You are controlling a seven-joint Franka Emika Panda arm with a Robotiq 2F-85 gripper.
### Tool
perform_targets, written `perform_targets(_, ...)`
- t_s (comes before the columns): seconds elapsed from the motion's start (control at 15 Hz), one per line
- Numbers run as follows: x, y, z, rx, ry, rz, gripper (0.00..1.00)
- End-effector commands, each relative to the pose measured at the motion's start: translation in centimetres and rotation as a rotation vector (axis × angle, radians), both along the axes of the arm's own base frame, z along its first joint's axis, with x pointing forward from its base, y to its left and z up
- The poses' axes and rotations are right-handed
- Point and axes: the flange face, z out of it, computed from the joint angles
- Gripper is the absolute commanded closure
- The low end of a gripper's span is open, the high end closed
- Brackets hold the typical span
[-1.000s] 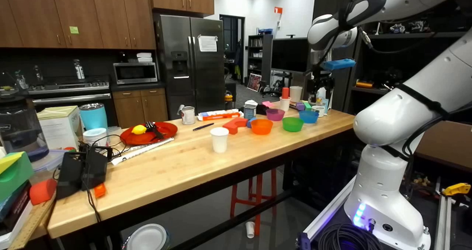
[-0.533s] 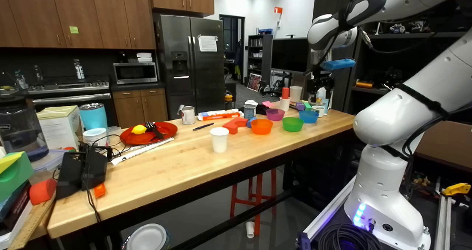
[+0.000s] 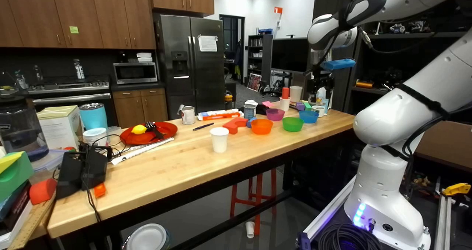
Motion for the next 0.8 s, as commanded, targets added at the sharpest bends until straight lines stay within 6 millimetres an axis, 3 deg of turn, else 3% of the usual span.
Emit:
perform_targets(0.0, 0.5, -1.3, 0.0, -0.01, -0.008, 0.006, 0.0)
perform_targets(0.13, 1.0, -3.8, 0.3, -0.06, -0.036, 0.025, 0.0)
perform_targets(0.53, 2.1, -14.8, 3.6, -0.272, -0.214, 0.146, 0.0)
perform_targets(0.73, 2.3, -19.6, 3.6, -0.301, -0.277, 0.18, 0.0)
